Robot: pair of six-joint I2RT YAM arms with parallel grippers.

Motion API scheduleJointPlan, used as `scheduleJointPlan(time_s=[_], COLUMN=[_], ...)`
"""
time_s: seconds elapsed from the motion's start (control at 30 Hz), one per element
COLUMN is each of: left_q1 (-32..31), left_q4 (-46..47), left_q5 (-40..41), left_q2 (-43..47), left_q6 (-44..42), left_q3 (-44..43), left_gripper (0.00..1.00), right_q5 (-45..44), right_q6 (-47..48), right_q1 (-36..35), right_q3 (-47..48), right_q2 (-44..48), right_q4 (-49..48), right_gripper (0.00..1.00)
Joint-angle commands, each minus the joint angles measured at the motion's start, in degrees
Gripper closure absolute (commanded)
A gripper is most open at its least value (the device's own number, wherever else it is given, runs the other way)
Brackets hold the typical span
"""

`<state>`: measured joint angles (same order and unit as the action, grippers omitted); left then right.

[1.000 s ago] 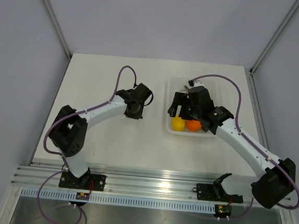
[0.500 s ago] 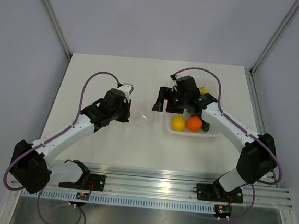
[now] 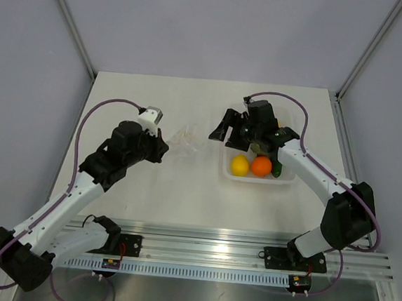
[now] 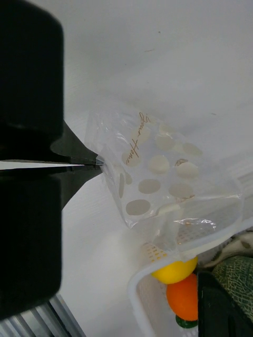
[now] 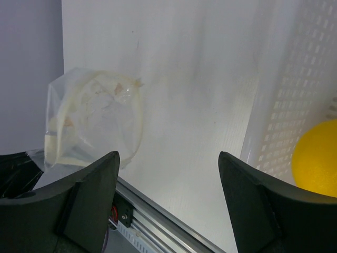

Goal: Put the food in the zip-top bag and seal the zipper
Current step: Open the zipper of the food storage bag at the center of the board.

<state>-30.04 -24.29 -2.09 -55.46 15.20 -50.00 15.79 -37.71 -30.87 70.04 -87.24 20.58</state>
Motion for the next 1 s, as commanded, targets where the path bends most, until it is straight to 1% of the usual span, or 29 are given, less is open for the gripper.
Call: scheduleJointPlan(time_s=[0.0,0.2,0.23,0.3,0.53,0.57,0.6,0.67,0.7,0.77,0.9,0.97], left_q1=[0.2,0.2,0.2,0.2,0.2,0.2,0.2,0.2,0.2,0.2,0.2,0.2], left_q4=[2.8,1.6,1.5,1.4,1.1,1.0,1.2,1.2,1.3,1.4,1.4,1.3], left_q5=[-2.1,-2.1,-2.5,-2.5,-2.0,-2.1,-2.0,-2.0,-2.0,-2.3,-2.4,-2.4], left_q2=[4.8,7.1,7.4,7.6,8.1,8.2,8.1,7.8,7.8,7.7,7.1,7.0], left_q6=[-1.5,-2.5,-2.5,-2.7,-3.9,-4.0,-4.0,-4.2,-4.3,-4.6,-5.1,-5.4], left_q3=[0.5,-0.4,-0.5,-0.7,-1.2,-1.3,-1.4,-1.4,-1.4,-1.4,-1.6,-1.9], left_gripper=[1.00,1.00,1.00,1.00,1.00,1.00,1.00,1.00,1.00,1.00,1.00,1.00], right_q5=[2.3,10.3,12.7,14.4,22.9,24.1,25.2,27.8,28.8,30.2,35.1,37.1], right_q6=[-6.1,-11.4,-12.3,-14.7,-16.5,-16.9,-17.4,-18.1,-18.2,-18.4,-20.4,-21.7], right_q1=[1.1,1.1,1.2,1.2,1.1,1.1,1.2,1.2,1.1,1.2,1.0,1.1], right_q3=[0.5,0.1,-0.3,-1.1,-2.4,-3.0,-3.5,-4.6,-5.1,-5.4,-5.9,-6.1], right_q2=[0.9,-1.0,-1.3,-2.2,-5.0,-5.4,-6.1,-6.8,-7.0,-7.7,-9.3,-10.4], right_q4=[-3.4,-9.0,-10.6,-14.0,-16.5,-17.4,-19.7,-20.4,-22.4,-23.3,-28.2,-30.0], right_gripper=[0.17,0.17,0.17,0.17,0.19,0.20,0.24,0.28,0.30,0.32,0.39,0.44])
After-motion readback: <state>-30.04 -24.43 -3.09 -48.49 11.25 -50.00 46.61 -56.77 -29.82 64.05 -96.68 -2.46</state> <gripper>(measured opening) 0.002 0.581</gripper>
